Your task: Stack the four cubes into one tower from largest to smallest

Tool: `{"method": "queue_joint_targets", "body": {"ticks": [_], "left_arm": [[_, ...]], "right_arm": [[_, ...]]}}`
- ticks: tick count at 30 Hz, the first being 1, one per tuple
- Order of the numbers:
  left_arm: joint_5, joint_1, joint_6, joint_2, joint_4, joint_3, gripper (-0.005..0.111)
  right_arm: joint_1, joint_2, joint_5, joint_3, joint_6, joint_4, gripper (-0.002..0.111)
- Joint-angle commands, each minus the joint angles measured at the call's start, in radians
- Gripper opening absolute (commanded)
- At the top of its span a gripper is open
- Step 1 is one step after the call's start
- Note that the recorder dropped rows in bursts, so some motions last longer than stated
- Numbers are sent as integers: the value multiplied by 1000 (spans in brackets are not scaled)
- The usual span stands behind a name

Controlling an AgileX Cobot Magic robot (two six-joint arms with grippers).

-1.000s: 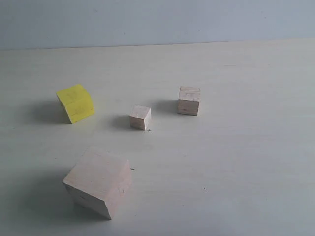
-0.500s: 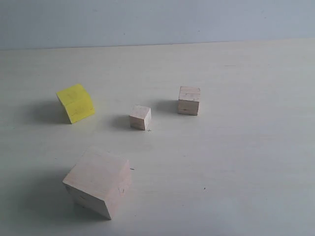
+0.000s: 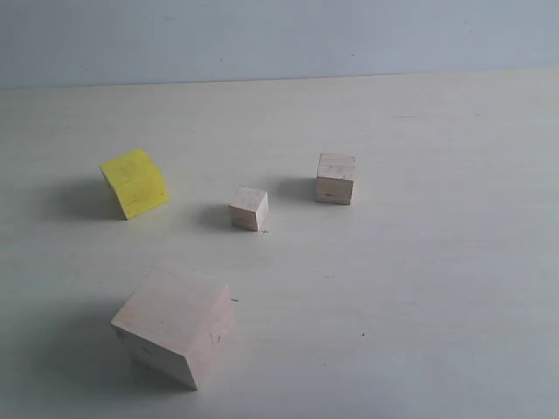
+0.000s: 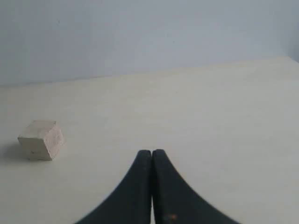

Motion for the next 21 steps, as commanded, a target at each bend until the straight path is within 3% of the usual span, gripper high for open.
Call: {"method": "queue_joint_targets", "body": {"ticks": [1,8,16,21], "left_arm": [[-237,-5,-7,-6,5,-1,0],[-308,-5,-7,-6,5,-1,0],[-308,-5,-7,-6,5,-1,0],[-368,-5,-13,-6,5,-1,0]], "right_arm": [[-7,-6,-178,4,-1,-4,0],[-7,-6,-417,4,-1,-4,0],[-7,-6,-462,4,-1,-4,0],[-7,-6,-627,4,11,-4,0]]}}
